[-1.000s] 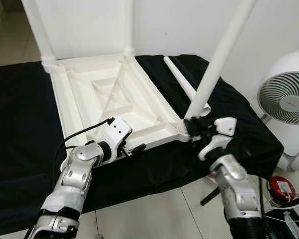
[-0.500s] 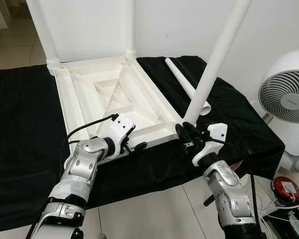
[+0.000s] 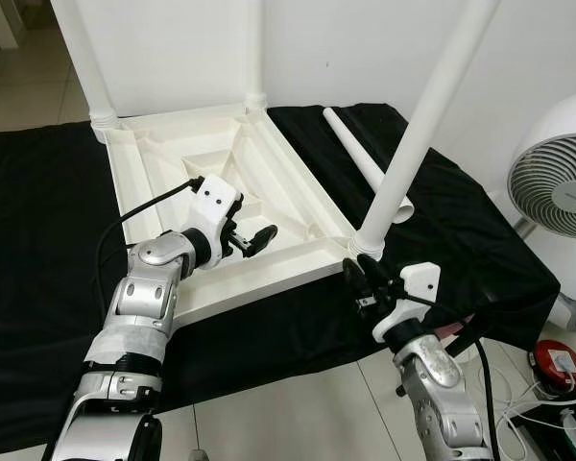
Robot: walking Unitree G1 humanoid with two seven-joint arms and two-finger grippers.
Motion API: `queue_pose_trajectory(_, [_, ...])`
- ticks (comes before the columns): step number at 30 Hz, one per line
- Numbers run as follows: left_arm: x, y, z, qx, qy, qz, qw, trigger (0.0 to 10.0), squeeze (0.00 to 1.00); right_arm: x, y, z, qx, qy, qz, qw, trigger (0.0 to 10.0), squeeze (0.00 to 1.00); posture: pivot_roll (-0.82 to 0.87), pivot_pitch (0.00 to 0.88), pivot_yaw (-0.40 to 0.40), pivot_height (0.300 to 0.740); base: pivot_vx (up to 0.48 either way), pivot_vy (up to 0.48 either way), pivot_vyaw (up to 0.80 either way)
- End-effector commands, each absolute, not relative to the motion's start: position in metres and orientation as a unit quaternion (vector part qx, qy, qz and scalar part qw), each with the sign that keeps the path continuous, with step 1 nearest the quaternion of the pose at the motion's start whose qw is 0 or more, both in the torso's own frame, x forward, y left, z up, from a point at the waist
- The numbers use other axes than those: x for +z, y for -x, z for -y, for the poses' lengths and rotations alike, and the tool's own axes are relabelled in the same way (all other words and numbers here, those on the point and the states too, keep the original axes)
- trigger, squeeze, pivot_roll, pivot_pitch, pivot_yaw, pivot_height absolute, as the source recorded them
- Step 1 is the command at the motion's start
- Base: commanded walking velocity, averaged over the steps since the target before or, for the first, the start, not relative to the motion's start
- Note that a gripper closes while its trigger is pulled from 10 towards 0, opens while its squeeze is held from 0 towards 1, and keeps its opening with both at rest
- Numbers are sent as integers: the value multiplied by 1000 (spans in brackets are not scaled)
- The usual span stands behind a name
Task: Building children table
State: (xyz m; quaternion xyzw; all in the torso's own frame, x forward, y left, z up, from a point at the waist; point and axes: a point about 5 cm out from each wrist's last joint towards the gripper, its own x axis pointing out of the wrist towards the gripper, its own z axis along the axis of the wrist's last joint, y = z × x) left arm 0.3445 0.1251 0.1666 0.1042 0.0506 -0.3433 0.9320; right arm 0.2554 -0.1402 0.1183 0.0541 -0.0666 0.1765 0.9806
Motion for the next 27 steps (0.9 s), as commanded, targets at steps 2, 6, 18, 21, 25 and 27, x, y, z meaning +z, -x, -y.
queue_pose_trajectory(2, [164,-355,-131,-233,-119,-55,964,10000,0,113,-248,138,182,-47,58,980,10000,0,-45,0,-18,740,0,0,0])
queue_pose_trajectory(6, [160,-358,-128,-231,-132,-66,962,10000,0,112,-244,138,186,-46,56,980,10000,0,-52,0,-13,740,0,0,0])
queue_pose_trajectory(18, [151,-361,-112,-250,-145,-96,953,10000,0,110,-239,142,173,-34,59,983,10000,0,-68,0,-6,740,0,0,0])
queue_pose_trajectory(21, [154,-360,-109,-267,-134,-85,950,10000,0,110,-238,143,171,-34,58,983,10000,0,-73,4,-3,740,0,0,0])
queue_pose_trajectory(25, [157,-355,-102,-304,-121,-65,943,10000,0,109,-238,142,172,-33,57,983,10000,0,-71,6,-4,740,0,0,0])
queue_pose_trajectory(27, [158,-351,-99,-327,-117,-57,936,10000,0,109,-238,143,172,-32,56,983,10000,0,-71,6,-4,740,0,0,0])
